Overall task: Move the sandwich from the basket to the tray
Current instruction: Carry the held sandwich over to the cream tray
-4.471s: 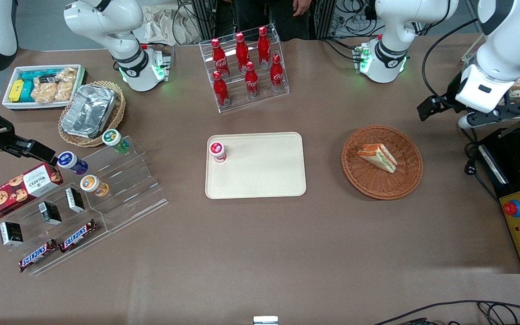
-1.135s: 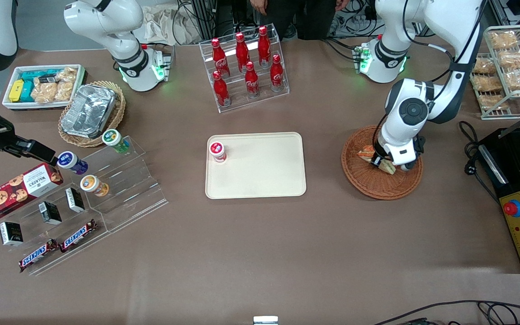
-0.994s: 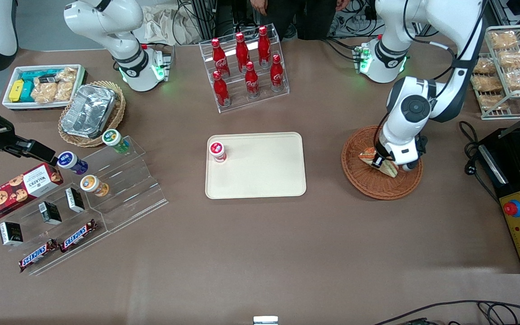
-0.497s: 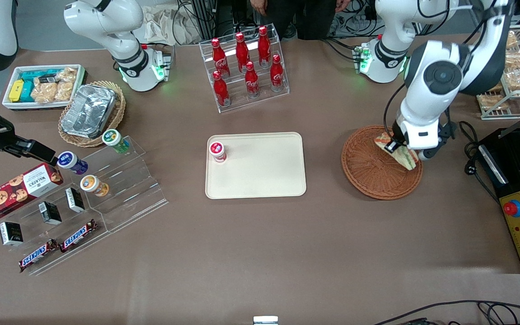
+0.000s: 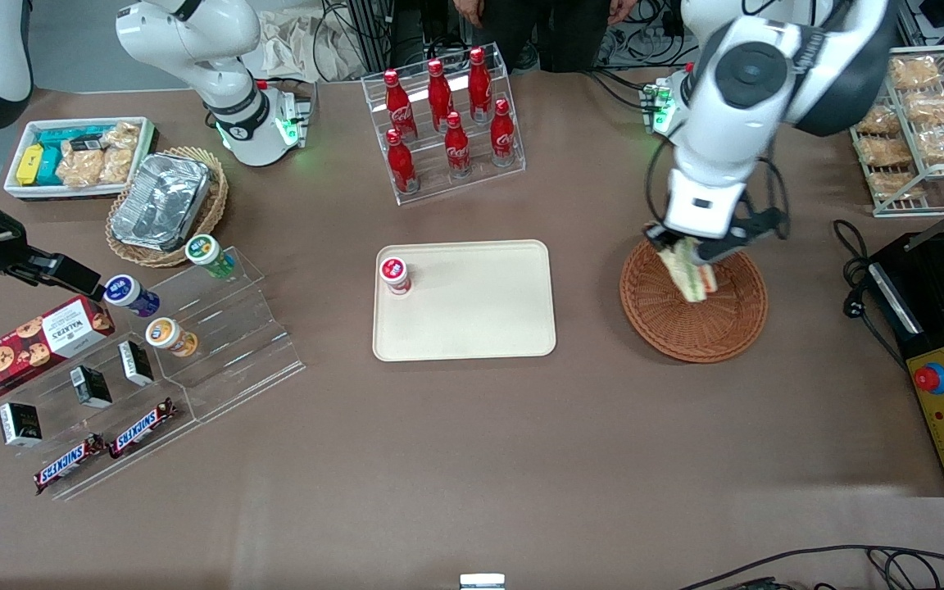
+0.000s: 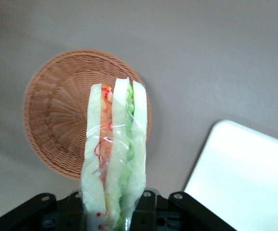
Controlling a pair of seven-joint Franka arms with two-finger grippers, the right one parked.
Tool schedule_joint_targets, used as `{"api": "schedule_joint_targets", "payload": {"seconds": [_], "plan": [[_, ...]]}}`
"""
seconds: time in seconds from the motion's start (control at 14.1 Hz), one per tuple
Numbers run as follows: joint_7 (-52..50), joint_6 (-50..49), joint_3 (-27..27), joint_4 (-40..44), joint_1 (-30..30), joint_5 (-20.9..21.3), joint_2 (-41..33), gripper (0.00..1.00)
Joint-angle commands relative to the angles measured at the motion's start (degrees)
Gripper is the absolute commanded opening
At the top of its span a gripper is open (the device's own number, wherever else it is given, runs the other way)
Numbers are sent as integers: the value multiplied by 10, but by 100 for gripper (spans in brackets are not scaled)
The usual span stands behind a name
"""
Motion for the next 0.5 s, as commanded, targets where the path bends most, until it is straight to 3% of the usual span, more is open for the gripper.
{"api": "schedule_joint_targets", "payload": {"seconds": [0.0, 0.21, 0.43], "plan": [[14, 31, -55, 13, -2, -5, 11, 0], [5, 72, -106, 8, -9, -5, 24, 0], [4, 113, -108, 7, -36, -6, 52, 0]]}}
